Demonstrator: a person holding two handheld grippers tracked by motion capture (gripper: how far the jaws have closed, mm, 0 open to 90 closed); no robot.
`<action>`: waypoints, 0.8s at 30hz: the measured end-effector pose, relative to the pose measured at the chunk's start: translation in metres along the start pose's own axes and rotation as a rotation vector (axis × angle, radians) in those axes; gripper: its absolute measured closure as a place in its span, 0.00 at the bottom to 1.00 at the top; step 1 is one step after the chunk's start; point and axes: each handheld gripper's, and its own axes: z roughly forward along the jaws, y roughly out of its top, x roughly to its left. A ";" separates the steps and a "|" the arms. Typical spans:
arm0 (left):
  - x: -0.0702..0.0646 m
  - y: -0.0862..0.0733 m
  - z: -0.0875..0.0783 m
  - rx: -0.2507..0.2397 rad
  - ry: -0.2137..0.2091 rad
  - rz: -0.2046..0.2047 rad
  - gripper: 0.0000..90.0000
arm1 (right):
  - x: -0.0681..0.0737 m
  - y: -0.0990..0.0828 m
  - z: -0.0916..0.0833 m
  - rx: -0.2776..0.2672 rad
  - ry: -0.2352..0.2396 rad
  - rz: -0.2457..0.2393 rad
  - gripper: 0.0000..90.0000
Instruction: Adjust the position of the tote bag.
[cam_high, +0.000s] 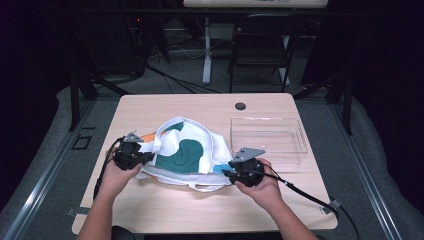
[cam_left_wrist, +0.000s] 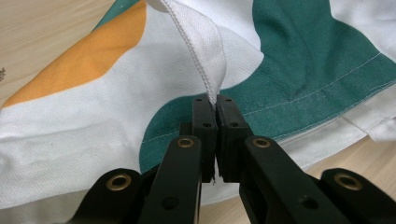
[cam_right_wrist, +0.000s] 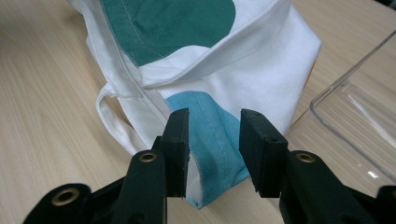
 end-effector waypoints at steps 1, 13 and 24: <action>0.000 0.000 0.000 0.000 0.000 0.000 0.98 | 0.000 0.000 0.000 0.000 0.000 0.000 0.71; 0.002 0.006 -0.009 -0.053 -0.001 -0.018 0.98 | 0.018 0.023 0.006 0.030 0.038 -0.084 0.73; 0.007 0.015 -0.020 -0.099 -0.013 -0.023 0.98 | 0.023 0.048 0.013 0.063 0.025 -0.154 0.76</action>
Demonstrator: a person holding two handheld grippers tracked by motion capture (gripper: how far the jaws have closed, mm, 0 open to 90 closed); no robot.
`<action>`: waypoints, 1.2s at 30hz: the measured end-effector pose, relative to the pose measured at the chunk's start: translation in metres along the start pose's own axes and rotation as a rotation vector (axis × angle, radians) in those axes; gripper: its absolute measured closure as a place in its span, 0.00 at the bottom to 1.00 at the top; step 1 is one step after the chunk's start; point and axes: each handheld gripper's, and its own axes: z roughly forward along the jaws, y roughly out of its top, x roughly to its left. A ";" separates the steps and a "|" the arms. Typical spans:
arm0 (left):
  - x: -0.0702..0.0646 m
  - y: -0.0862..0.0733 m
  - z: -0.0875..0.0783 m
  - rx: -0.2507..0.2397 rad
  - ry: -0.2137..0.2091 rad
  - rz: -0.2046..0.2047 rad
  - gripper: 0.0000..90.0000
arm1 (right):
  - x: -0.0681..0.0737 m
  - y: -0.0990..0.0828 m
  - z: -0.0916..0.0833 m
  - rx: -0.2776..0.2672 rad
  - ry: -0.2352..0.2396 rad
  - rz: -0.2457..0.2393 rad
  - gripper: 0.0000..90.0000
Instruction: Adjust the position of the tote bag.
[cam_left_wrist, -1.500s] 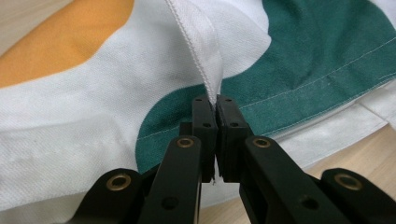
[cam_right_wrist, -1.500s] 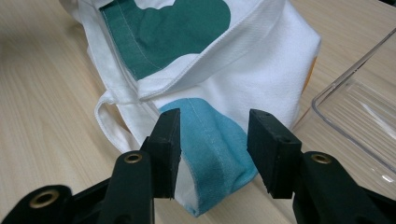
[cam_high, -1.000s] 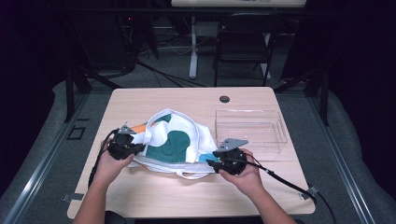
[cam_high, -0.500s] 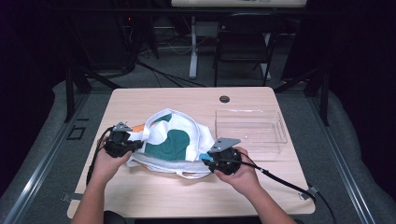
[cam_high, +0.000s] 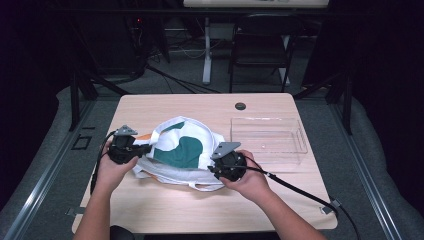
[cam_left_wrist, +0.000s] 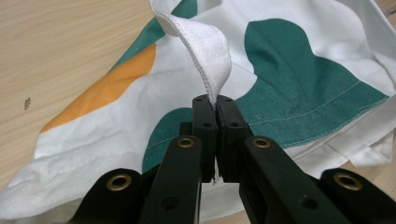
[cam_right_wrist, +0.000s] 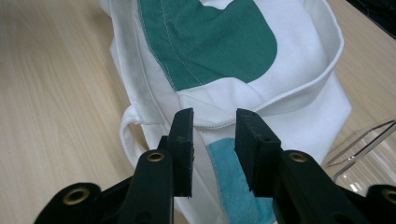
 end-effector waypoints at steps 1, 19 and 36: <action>0.000 0.001 0.000 -0.006 0.004 0.006 0.98 | 0.000 0.002 0.002 0.007 -0.002 -0.013 0.76; 0.009 0.016 -0.008 -0.048 0.002 0.027 0.98 | 0.004 0.014 0.026 0.052 -0.032 -0.062 0.65; 0.009 0.017 -0.007 -0.044 -0.001 0.028 0.98 | 0.014 0.009 0.032 0.061 -0.096 -0.129 0.55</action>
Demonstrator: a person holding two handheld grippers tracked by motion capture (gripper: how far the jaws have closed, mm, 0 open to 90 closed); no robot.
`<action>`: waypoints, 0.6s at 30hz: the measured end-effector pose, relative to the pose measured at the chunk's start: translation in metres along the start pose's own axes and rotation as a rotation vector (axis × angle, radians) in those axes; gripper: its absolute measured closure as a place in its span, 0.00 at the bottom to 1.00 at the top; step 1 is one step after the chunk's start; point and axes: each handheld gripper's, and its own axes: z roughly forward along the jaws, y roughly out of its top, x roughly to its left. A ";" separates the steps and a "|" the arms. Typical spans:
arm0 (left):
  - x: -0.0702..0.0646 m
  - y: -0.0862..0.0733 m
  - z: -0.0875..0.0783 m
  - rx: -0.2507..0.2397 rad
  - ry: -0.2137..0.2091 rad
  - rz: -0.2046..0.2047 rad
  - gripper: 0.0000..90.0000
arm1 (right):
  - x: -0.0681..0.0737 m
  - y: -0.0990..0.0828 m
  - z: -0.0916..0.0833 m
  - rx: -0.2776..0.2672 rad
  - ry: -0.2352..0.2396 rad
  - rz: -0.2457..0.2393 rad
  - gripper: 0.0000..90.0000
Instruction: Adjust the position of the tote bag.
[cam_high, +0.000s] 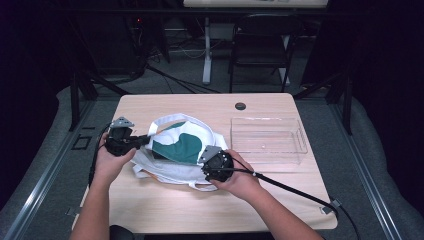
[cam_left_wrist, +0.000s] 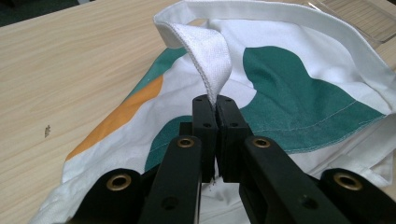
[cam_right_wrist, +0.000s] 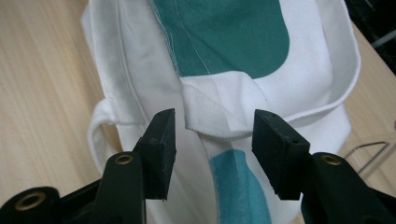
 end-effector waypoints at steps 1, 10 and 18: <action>0.000 0.000 0.000 0.000 0.000 0.000 0.98 | 0.000 0.000 0.000 0.000 0.000 0.000 0.55; 0.000 -0.001 0.000 0.000 0.005 0.000 0.98 | 0.004 -0.008 0.001 0.012 -0.036 -0.007 0.57; -0.001 -0.002 0.002 0.008 0.009 0.005 0.98 | -0.004 -0.026 0.002 0.014 -0.028 0.097 0.73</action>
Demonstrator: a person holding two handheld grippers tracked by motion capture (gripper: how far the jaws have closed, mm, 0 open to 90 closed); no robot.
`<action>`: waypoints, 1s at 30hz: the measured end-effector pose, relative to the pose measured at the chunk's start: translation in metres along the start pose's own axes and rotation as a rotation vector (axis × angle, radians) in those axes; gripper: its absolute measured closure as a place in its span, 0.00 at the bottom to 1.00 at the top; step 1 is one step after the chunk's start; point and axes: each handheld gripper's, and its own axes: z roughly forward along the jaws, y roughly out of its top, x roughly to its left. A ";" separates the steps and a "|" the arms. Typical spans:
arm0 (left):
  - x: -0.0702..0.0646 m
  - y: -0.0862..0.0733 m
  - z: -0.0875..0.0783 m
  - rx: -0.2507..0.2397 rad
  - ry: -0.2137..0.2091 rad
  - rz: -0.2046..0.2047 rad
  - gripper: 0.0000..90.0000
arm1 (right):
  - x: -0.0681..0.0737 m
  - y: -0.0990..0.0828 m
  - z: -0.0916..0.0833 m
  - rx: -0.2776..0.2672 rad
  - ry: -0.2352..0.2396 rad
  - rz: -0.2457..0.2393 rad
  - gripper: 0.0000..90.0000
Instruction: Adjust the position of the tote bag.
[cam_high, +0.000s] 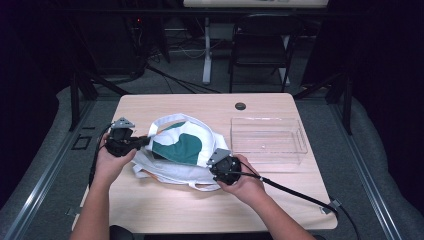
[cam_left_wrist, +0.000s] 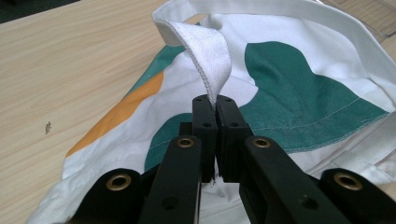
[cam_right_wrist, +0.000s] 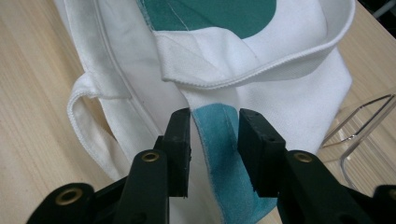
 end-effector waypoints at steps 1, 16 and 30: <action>0.000 0.000 0.000 0.004 0.000 0.000 0.98 | -0.001 0.000 -0.001 0.002 0.000 0.002 0.74; -0.001 -0.001 0.000 0.006 0.008 -0.004 0.97 | -0.001 -0.001 0.006 -0.035 -0.020 0.028 0.72; -0.001 -0.003 0.003 0.011 0.015 -0.007 0.97 | -0.002 0.000 0.014 -0.061 -0.016 0.067 0.78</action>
